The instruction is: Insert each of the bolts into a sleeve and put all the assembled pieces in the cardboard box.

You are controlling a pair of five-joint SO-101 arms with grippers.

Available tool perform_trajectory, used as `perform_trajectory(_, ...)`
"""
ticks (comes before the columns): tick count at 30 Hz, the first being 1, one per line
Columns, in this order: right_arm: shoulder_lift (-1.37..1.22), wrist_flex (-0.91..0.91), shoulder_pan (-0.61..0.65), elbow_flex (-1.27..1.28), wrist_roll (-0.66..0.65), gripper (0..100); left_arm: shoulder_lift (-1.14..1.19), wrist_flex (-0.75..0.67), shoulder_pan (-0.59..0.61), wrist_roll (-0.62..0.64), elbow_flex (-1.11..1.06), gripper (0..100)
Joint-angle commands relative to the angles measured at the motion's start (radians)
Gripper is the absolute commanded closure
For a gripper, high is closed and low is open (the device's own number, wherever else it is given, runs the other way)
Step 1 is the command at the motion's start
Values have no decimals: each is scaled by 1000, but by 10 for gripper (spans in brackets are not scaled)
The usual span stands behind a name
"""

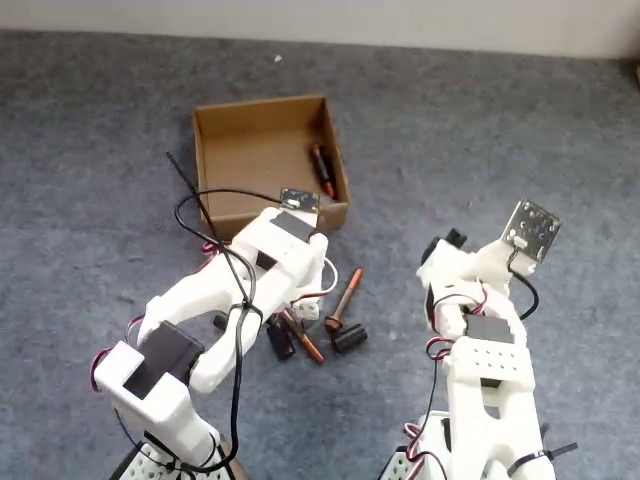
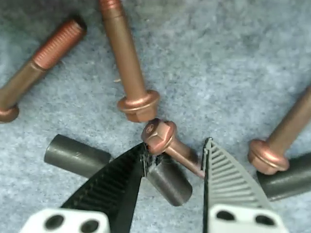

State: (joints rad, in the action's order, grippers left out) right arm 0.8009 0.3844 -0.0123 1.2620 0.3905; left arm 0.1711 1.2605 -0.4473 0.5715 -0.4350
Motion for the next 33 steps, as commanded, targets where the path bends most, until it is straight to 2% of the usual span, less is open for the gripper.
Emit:
perform_trajectory(1, 33, -24, -12, -4, 5, 994, -5, -9, -2, 11, 30, 796)
perform_trajectory(11, 33, -24, -12, -4, 5, 994, -5, -129, 7, 5, 2, 797)
perform_trajectory(17, 33, -24, -12, -4, 5, 994, -16, -203, 145, -6, -16, 793)
perform_trajectory(21, 33, -24, -12, -4, 5, 994, -18, -204, 205, -152, 38, 796)
perform_trajectory(24, 33, -24, -10, -4, 5, 994, -18, -141, 206, -193, 68, 794)
perform_trajectory(30, 33, -24, -8, -4, 5, 994, -18, 63, 203, -196, 197, 793)
perform_trajectory(33, 33, -24, -8, -4, 5, 994, -22, 141, 162, -196, 226, 794)
